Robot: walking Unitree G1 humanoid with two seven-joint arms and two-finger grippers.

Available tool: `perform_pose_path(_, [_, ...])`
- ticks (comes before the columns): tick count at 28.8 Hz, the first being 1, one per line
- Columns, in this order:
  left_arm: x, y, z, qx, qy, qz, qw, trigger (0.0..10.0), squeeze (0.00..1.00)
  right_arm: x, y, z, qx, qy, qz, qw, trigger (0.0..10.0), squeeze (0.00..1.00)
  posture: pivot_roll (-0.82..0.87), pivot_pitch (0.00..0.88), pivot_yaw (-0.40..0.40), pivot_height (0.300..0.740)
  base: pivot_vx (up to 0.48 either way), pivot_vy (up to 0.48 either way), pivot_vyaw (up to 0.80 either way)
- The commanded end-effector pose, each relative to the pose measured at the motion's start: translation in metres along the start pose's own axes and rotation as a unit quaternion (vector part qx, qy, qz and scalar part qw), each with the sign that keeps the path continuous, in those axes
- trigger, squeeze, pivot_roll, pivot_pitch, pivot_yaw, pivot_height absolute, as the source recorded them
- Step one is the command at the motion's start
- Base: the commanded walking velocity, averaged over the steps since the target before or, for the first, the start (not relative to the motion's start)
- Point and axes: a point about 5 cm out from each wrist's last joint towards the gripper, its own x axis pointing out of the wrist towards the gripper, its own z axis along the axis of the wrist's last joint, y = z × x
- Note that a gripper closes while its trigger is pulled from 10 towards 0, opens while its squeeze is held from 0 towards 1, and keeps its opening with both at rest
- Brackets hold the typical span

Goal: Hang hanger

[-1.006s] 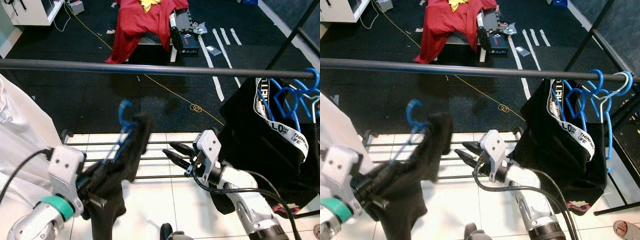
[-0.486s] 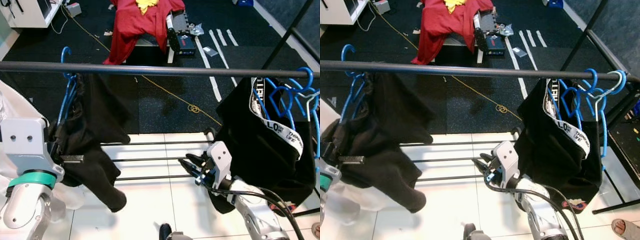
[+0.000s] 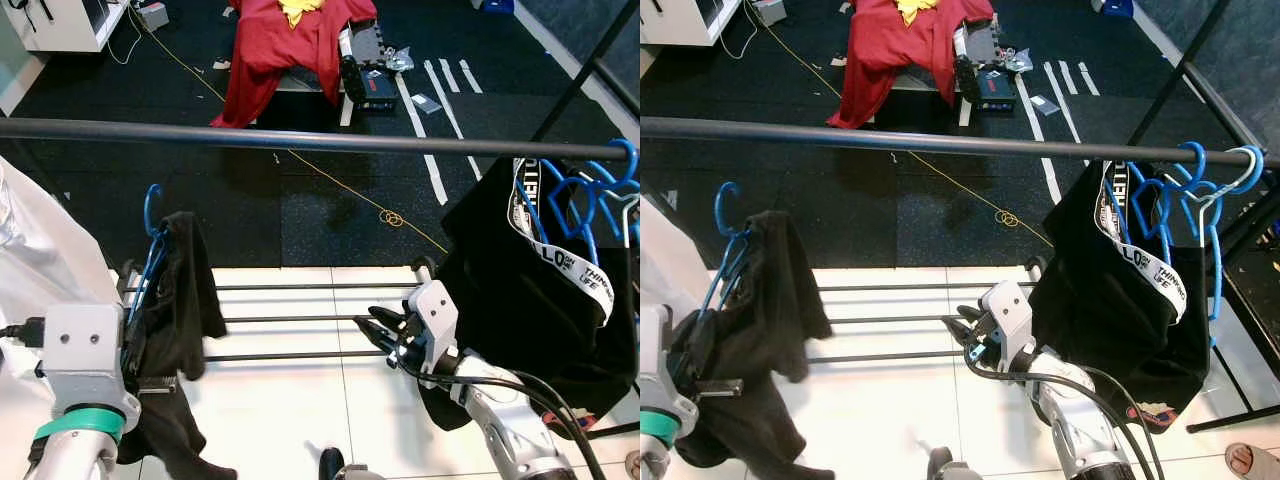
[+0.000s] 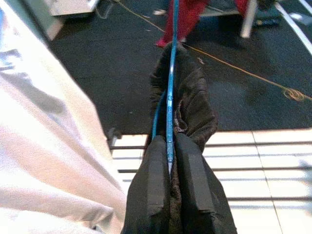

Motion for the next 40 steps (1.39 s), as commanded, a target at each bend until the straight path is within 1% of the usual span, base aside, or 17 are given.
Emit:
perform_pose_path(1, [-0.004, 0.012, 0.018, -0.012, -0.050, 0.047, 0.998, 0.0, 0.00, -0.006, 0.000, -0.009, 0.003, 0.015, -0.001, 1.000, 10.0, 0.00, 0.02, 0.191, -0.013, 0.740, 0.000, 0.000, 0.00])
perform_pose_path(3, [-0.005, 0.013, 0.019, -0.014, -0.052, 0.051, 0.997, 0.0, 0.00, -0.006, 0.000, -0.009, 0.003, 0.015, -0.001, 1.000, 10.0, 0.00, 0.02, 0.191, -0.013, 0.740, 0.000, 0.000, 0.00])
perform_pose_path(4, [-0.007, 0.017, 0.023, -0.016, -0.061, 0.068, 0.996, 0.0, 0.00, -0.006, 0.000, -0.010, 0.002, 0.016, 0.000, 1.000, 10.0, 0.00, 0.02, 0.190, -0.021, 0.740, 0.000, 0.000, 0.00])
perform_pose_path(5, [-0.011, 0.022, 0.028, -0.009, -0.074, 0.084, 0.994, 0.0, 0.00, -0.005, 0.000, -0.010, 0.001, 0.018, 0.002, 1.000, 10.0, 0.00, 0.03, 0.189, -0.028, 0.740, 0.000, 0.000, 0.00])
perform_pose_path(6, [-0.011, 0.022, 0.028, -0.009, -0.074, 0.084, 0.994, 0.0, 0.00, -0.005, 0.000, -0.010, 0.001, 0.018, 0.002, 1.000, 10.0, 0.00, 0.03, 0.189, -0.028, 0.740, 0.000, 0.000, 0.00])
perform_pose_path(8, [-0.018, 0.028, 0.035, 0.004, -0.089, 0.102, 0.991, 0.0, 0.00, -0.002, -0.001, -0.009, 0.000, 0.019, 0.008, 1.000, 10.0, 0.00, 0.04, 0.189, -0.033, 0.740, 0.000, 0.000, 0.00])
perform_pose_path(12, [-0.020, 0.029, 0.038, 0.011, -0.095, 0.104, 0.990, 0.0, 0.00, -0.001, -0.001, -0.009, -0.002, 0.019, 0.011, 1.000, 10.0, 0.00, 0.04, 0.187, -0.036, 0.740, 0.000, 0.000, 0.00])
perform_pose_path(14, [-0.024, 0.032, 0.040, 0.029, -0.102, 0.107, 0.989, 0.0, 0.00, 0.002, -0.001, -0.008, -0.004, 0.019, 0.014, 1.000, 10.0, 0.00, 0.04, 0.184, -0.043, 0.740, 0.000, 0.000, 0.00])
perform_pose_path(15, [-0.024, 0.032, 0.040, 0.029, -0.102, 0.107, 0.989, 0.0, 0.00, 0.002, -0.001, -0.008, -0.004, 0.019, 0.014, 1.000, 10.0, 0.00, 0.04, 0.184, -0.043, 0.740, 0.000, 0.000, 0.00])
perform_pose_path(16, [-0.027, 0.035, 0.042, 0.037, -0.105, 0.115, 0.987, 0.0, 0.00, 0.003, -0.002, -0.007, -0.005, 0.019, 0.015, 1.000, 10.0, 0.00, 0.04, 0.184, -0.043, 0.740, 0.000, 0.000, 0.00])
perform_pose_path(18, [-0.028, 0.037, 0.047, 0.035, -0.116, 0.126, 0.985, 0.0, 0.00, 0.003, -0.003, -0.007, -0.007, 0.020, 0.017, 1.000, 10.0, 0.00, 0.05, 0.177, -0.050, 0.740, 0.000, 0.000, 0.00])
perform_pose_path(27, [-0.027, 0.042, 0.054, 0.019, -0.129, 0.152, 0.980, 0.0, 0.00, 0.005, -0.004, -0.007, -0.009, 0.020, 0.021, 1.000, 10.0, 0.00, 0.05, 0.172, -0.058, 0.740, 0.000, 0.000, 0.00])
perform_pose_path(30, [-0.025, 0.044, 0.064, 0.008, -0.152, 0.160, 0.975, 0.0, 0.00, 0.006, -0.004, -0.006, -0.010, 0.020, 0.023, 0.999, 10.0, 0.00, 0.06, 0.167, -0.065, 0.740, 0.000, 0.000, 0.00])
perform_pose_path(33, [-0.025, 0.045, 0.068, 0.007, -0.162, 0.162, 0.973, 0.0, 0.00, 0.007, -0.005, -0.006, -0.011, 0.020, 0.025, 0.999, 10.0, 0.00, 0.06, 0.165, -0.068, 0.740, 0.000, 0.000, 0.00])
perform_pose_path(36, [-0.025, 0.047, 0.070, 0.010, -0.168, 0.164, 0.972, 0.0, 0.00, 0.009, -0.005, -0.005, -0.012, 0.019, 0.027, 0.999, 10.0, 0.00, 0.06, 0.165, -0.069, 0.740, 0.000, 0.000, 0.00])
perform_pose_path(39, [-0.031, 0.050, 0.064, 0.045, -0.155, 0.150, 0.975, 0.0, 0.00, 0.012, -0.005, -0.005, -0.013, 0.018, 0.032, 0.999, 10.0, 0.00, 0.07, 0.165, -0.070, 0.740, 0.000, 0.000, 0.00])
perform_pose_path(40, [-0.031, 0.050, 0.064, 0.045, -0.155, 0.150, 0.975, 0.0, 0.00, 0.012, -0.005, -0.005, -0.013, 0.018, 0.032, 0.999, 10.0, 0.00, 0.07, 0.165, -0.070, 0.740, 0.000, 0.000, 0.00])
